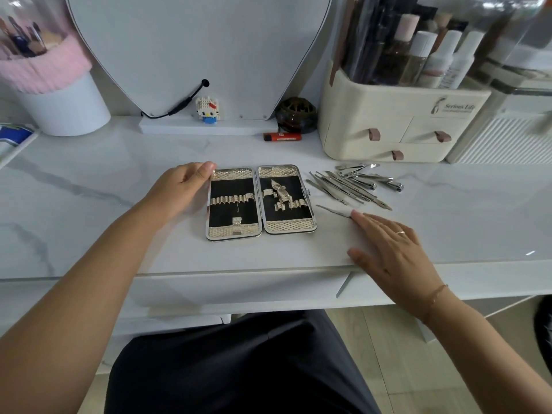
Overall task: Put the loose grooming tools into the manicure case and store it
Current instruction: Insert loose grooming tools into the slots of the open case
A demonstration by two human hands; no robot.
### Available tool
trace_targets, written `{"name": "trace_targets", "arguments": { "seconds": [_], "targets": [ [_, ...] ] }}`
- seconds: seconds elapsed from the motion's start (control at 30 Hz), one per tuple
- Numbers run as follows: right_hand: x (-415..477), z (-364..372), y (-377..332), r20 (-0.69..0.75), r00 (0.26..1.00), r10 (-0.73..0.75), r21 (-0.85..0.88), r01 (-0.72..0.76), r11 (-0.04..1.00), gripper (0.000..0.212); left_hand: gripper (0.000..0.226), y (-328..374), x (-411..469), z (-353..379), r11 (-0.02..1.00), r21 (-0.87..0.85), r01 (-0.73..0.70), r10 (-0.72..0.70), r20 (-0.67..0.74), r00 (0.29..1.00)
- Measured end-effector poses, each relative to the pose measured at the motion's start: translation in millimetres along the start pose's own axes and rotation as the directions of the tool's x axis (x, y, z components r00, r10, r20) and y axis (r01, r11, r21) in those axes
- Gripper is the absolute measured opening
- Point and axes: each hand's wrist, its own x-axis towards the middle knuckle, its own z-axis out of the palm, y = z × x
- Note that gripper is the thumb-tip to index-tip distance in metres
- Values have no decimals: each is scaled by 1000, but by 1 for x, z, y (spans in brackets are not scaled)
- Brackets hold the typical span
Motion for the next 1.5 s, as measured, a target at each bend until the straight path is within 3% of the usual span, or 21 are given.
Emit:
{"name": "trace_targets", "arguments": {
  "seconds": [0.17, 0.3, 0.53, 0.9, 1.0, 1.1, 1.23, 1.33, 1.43, 1.5],
  "targets": [
    [-24, 7, -12, -155, 988, -5, 146, 28, 989, 57, 48, 2, 0, 1, 1000, 20, 10, -10, -10, 1000],
    [-25, 6, -9, -177, 983, 40, 239, 3, 971, 66, 52, 3, -1, 2, 1000, 23, 2, -2, -10, 1000],
    [-20, 5, -1, -165, 986, -29, 155, 55, 986, 43, 50, 3, -1, 1, 1000, 24, 11, -10, -15, 1000],
    [-28, 17, -8, -411, 909, -72, 167, 152, 974, 17, 49, 4, -3, 1, 1000, 17, 5, -5, -13, 1000],
    [-31, 16, -12, -435, 900, -43, 162, 125, 979, 16, 50, 5, -2, 1, 1000, 18, 7, -7, -12, 1000],
    [-31, 11, -21, -396, 913, 98, 255, 7, 967, 9, 49, 7, -3, 1, 999, 18, 27, -26, -6, 1000],
    [-17, -2, -39, -258, 898, 357, 542, -172, 823, 14, 37, 11, -3, 3, 998, 50, -32, 34, -46, 998],
    [7, -14, -59, -131, 871, 474, 784, -202, 586, 13, 31, 35, -11, 7, 974, 103, -200, 215, -164, 963],
    [36, -18, -82, 12, 896, 444, 943, -158, 293, 10, 42, 83, -33, 19, 973, -145, -179, 183, 13, 983],
    [53, -17, -95, 88, 924, 372, 971, -163, 175, 9, 44, 101, -44, 31, 953, -287, -97, 140, 133, 981]
  ]
}}
